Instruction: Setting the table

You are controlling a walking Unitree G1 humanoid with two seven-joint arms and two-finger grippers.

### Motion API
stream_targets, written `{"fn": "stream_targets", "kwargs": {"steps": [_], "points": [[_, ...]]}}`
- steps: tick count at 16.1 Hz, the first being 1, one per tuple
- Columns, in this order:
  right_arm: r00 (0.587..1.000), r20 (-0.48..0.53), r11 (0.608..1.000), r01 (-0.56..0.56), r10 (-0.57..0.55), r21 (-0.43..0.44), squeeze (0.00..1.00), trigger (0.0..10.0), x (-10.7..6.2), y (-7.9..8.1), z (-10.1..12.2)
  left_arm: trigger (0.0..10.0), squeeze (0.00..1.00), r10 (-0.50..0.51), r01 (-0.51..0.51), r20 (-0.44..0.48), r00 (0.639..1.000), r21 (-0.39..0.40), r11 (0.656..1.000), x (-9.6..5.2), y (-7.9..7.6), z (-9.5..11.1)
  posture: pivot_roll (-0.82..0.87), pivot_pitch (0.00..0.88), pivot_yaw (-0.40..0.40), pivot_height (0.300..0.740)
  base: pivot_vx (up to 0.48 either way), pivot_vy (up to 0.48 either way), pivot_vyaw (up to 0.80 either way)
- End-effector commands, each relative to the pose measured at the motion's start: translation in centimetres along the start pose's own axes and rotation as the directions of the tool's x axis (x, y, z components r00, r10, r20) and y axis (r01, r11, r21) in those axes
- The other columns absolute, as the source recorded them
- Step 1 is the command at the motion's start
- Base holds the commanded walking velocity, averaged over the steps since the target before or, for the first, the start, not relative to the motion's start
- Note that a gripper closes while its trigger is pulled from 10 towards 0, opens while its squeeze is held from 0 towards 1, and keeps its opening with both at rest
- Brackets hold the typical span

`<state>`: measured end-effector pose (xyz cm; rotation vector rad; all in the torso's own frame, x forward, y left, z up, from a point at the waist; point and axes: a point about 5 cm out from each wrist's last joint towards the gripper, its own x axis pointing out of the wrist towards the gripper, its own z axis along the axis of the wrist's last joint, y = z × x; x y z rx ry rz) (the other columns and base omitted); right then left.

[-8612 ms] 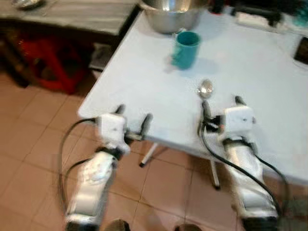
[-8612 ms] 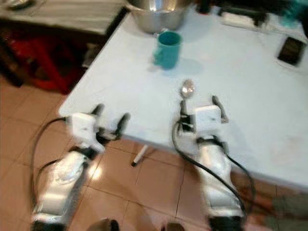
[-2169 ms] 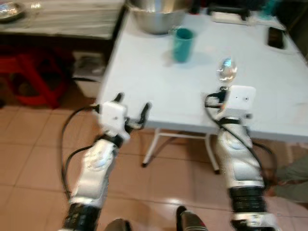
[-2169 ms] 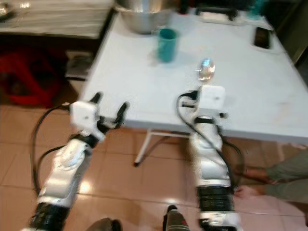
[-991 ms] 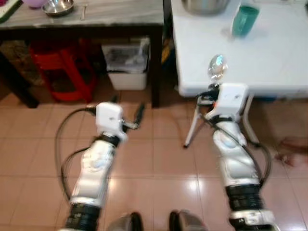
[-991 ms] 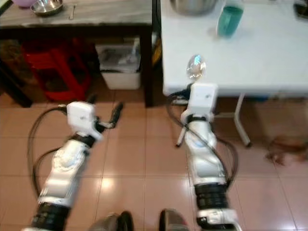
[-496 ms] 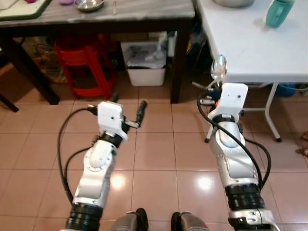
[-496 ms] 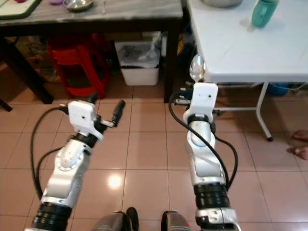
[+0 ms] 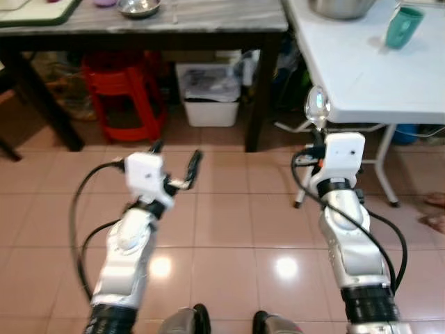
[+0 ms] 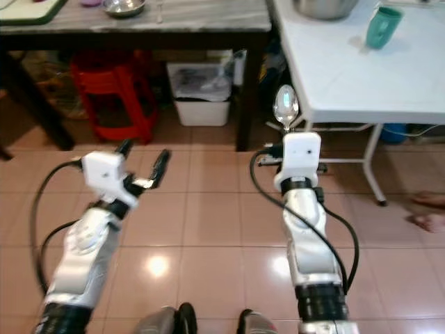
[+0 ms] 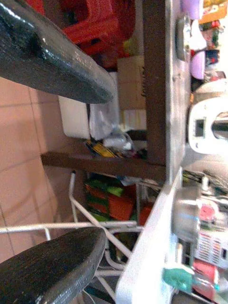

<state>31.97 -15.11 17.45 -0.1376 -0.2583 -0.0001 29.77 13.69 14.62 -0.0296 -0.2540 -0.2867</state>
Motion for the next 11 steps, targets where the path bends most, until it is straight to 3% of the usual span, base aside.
{"fn": "stream_targets", "kwargs": {"steps": [1, 7, 11], "points": [[0.999, 0.026, 1.0, -0.019, 0.019, -0.017, 0.0, 10.0, -0.6, -0.2, 0.4, 10.0, 0.0, 0.011, -0.011, 0.007, 1.0, -0.001, 1.0, -0.4, 0.1, 0.3, -0.11, 0.201, 0.021, 0.74, 0.379, 0.0, 0.0], [0.999, -0.003, 0.998, -0.049, 0.049, -0.035, 0.0, 10.0, -3.1, -1.4, -0.4, 10.0, 0.0, 0.087, -0.086, -0.029, 0.996, 0.028, 0.996, -3.3, 1.6, 0.1, -0.06, 0.19, 0.013, 0.74, 0.393, 0.0, 0.0], [0.999, -0.01, 0.999, -0.048, 0.048, -0.025, 0.0, 10.0, -3.2, -1.0, -0.7, 10.0, 0.0, 0.107, -0.104, -0.052, 0.993, 0.044, 0.994, -4.2, 2.1, -0.3, -0.06, 0.188, 0.012, 0.74, 0.395, 0.0, 0.1]]}}
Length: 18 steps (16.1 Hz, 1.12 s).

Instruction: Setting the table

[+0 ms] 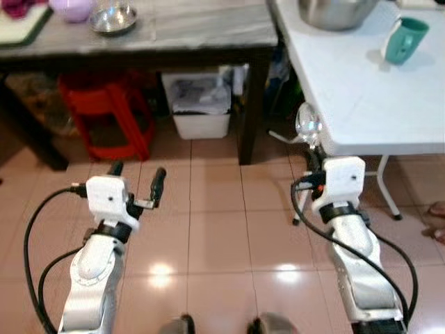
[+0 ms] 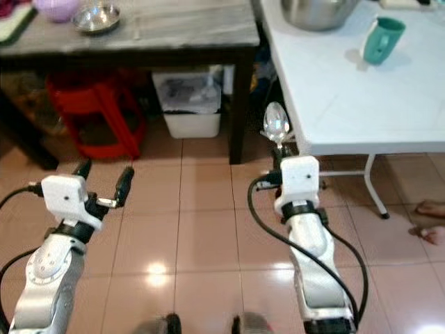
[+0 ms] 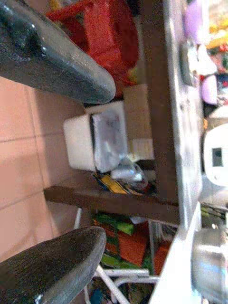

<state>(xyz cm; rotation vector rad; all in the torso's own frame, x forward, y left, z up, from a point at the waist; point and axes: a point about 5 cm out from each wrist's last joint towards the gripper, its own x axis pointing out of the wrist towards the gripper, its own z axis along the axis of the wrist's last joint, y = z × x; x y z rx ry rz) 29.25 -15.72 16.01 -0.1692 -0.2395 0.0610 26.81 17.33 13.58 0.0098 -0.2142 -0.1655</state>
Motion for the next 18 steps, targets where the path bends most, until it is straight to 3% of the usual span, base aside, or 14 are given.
{"fn": "stream_targets", "kwargs": {"steps": [1, 7, 12, 18], "points": [[1.0, 0.007, 1.0, 0.014, -0.014, -0.001, 0.0, 10.0, -0.21, -0.45, 0.14, 10.0, 0.0, -0.012, 0.011, -0.012, 1.0, -0.005, 1.0, -0.28, -0.52, -0.26, -0.06, 0.188, 0.012, 0.74, 0.394, 0.0, 0.42], [1.0, 0.012, 1.0, -0.001, 0.001, 0.006, 0.0, 10.0, -0.26, 0.15, 0.41, 10.0, 0.0, -0.014, 0.014, -0.034, 0.999, -0.006, 1.0, -0.17, -0.95, -0.64, -0.08, 0.201, 0.016, 0.74, 0.385, 0.0, 0.47], [1.0, -0.004, 0.999, 0.029, -0.029, 0.035, 0.0, 10.0, -0.16, 0.2, 0.28, 10.0, 0.0, -0.013, 0.012, -0.056, 0.998, -0.026, 1.0, -0.08, -1.31, -0.91, -0.08, 0.206, 0.018, 0.74, 0.0, 0.0, 0.0], [0.999, -0.012, 0.999, 0.04, -0.04, 0.034, 0.0, 10.0, -0.13, 0.18, 0.25, 10.0, 0.0, -0.02, 0.019, -0.057, 0.998, -0.026, 0.999, 0.03, -1.45, -0.83, -0.08, 0.218, 0.016, 0.74, 0.0, 0.408, 0.0]]}}
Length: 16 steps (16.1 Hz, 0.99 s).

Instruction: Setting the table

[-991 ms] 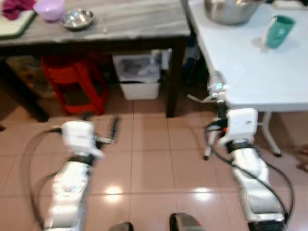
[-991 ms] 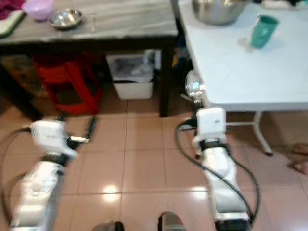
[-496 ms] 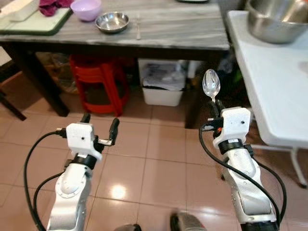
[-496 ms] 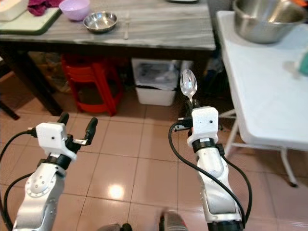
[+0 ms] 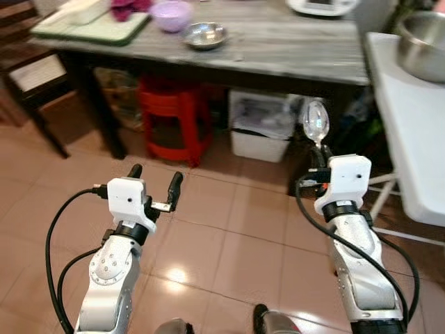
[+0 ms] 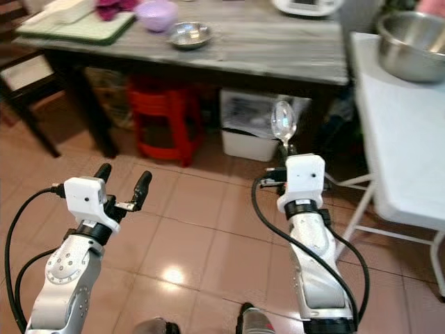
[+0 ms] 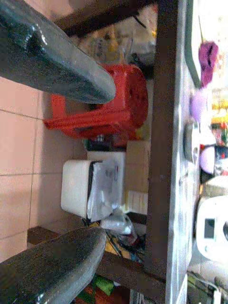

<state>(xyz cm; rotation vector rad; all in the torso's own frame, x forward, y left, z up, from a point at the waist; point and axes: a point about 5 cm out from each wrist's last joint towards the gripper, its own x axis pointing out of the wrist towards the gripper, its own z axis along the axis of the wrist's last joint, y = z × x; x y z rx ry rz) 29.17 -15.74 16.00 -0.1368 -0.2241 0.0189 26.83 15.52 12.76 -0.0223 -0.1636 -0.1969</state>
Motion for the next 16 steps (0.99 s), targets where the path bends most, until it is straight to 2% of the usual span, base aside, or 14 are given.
{"fn": "stream_targets", "kwargs": {"steps": [1, 3, 5, 7, 10, 16], "points": [[1.0, 0.008, 1.0, -0.004, 0.004, 0.007, 0.0, 10.0, 0.0, 0.2, 0.3, 10.0, 0.0, 0.006, -0.006, -0.01, 1.0, 0.011, 1.0, -0.1, 0.2, 0.0, -0.08, 0.218, 0.016, 0.74, 0.0, 0.48, 0.0], [1.0, 0.01, 1.0, -0.003, 0.003, 0.007, 0.0, 10.0, 0.2, 0.2, 0.3, 10.0, 0.0, 0.007, -0.007, -0.009, 1.0, 0.006, 1.0, 0.0, 0.1, 0.0, -0.08, 0.215, 0.015, 0.74, 0.0, 0.465, 0.0], [1.0, 0.009, 1.0, -0.002, 0.002, 0.007, 0.0, 10.0, 0.2, 0.2, 0.3, 10.0, 0.0, 0.012, -0.012, 0.004, 1.0, 0.016, 1.0, 0.0, 0.0, 0.1, -0.08, 0.215, 0.015, 0.74, 0.0, 0.0, 0.0], [1.0, 0.009, 1.0, -0.001, 0.001, 0.007, 0.0, 10.0, 0.1, 0.2, 0.3, 10.0, 0.0, -0.046, 0.045, 0.014, 0.999, 0.004, 0.999, 0.0, -0.5, 0.2, -0.08, 0.215, 0.015, 0.74, 0.0, 0.0, 0.0], [1.0, 0.007, 1.0, 0.0, 0.0, 0.005, 0.0, 10.0, 0.1, 0.1, 0.3, 10.0, 0.0, -0.051, 0.051, 0.024, 0.998, -0.002, 0.999, 0.0, -0.6, 0.5, -0.09, 0.217, 0.016, 0.74, 0.0, 0.0, 0.0], [1.0, -0.002, 1.0, 0.009, -0.009, 0.011, 0.0, 10.0, 0.1, 0.0, 0.1, 10.0, 0.0, -0.067, 0.068, 0.022, 0.997, -0.02, 0.997, 0.1, -0.8, 0.4, -0.09, 0.217, 0.016, 0.74, 0.268, 0.0, 0.0]]}}
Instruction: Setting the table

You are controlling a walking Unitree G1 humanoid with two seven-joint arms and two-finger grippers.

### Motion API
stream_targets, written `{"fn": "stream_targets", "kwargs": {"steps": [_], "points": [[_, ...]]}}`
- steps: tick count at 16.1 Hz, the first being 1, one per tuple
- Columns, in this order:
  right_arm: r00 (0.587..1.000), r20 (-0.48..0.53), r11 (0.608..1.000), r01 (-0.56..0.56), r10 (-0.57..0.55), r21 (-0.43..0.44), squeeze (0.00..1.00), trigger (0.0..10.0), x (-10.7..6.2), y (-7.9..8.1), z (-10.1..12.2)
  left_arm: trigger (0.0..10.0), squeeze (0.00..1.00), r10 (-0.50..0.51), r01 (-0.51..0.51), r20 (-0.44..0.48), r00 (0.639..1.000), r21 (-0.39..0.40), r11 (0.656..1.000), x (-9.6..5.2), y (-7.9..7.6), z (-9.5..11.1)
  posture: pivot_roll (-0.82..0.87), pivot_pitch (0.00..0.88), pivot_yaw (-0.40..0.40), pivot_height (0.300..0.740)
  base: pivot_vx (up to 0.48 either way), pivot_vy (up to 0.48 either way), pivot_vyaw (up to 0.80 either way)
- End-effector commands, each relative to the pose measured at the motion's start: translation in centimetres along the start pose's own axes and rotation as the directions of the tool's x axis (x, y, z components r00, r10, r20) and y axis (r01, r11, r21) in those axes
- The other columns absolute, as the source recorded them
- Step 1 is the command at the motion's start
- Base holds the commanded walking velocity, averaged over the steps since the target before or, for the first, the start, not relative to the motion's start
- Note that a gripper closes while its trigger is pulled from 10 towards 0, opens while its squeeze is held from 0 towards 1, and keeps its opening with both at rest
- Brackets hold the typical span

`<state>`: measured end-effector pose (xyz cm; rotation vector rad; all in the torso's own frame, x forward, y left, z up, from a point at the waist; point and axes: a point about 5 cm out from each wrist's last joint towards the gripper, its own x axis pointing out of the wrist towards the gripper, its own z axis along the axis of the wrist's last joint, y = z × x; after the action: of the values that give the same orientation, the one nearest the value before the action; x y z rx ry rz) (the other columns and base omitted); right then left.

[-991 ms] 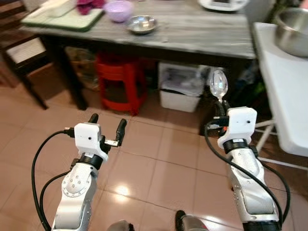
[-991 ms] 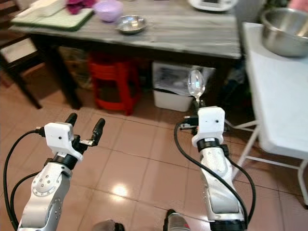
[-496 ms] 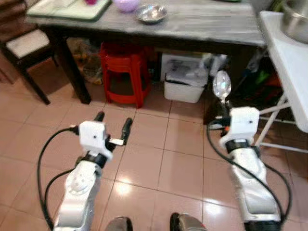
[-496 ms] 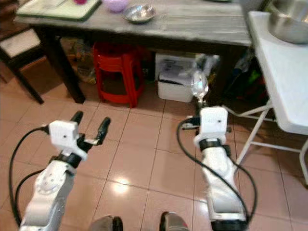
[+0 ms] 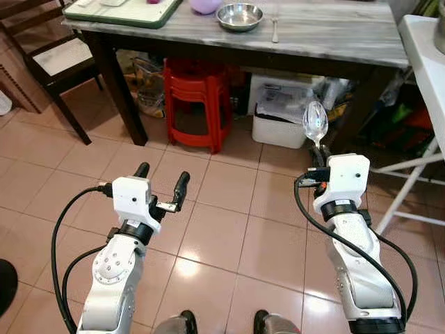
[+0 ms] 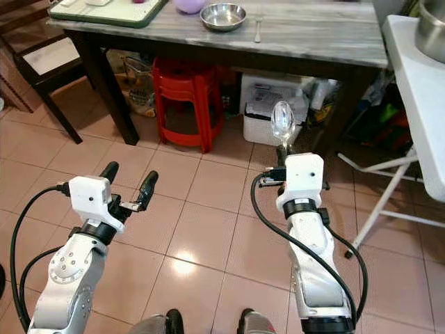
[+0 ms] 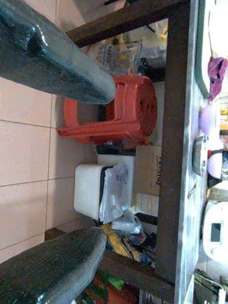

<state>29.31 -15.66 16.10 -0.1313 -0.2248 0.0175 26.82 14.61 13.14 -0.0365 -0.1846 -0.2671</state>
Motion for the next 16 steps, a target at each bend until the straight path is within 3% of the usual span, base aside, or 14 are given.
{"fn": "stream_targets", "kwargs": {"steps": [1, 16], "points": [[1.0, -0.002, 1.0, 0.008, -0.008, 0.006, 0.0, 10.0, -0.08, -0.06, 0.05, 10.0, 0.0, 0.0, 0.0, -0.001, 1.0, -0.004, 1.0, -0.12, 0.06, 0.06, -0.09, 0.219, 0.018, 0.74, 0.274, 0.0, 0.0], [1.0, -0.003, 1.0, 0.0, 0.0, 0.009, 0.0, 10.0, 0.14, 0.06, -0.03, 10.0, 0.0, -0.017, 0.017, 0.001, 1.0, -0.017, 1.0, 0.08, -0.26, 0.01, -0.09, 0.212, 0.013, 0.74, 0.301, 0.0, -0.03]]}}
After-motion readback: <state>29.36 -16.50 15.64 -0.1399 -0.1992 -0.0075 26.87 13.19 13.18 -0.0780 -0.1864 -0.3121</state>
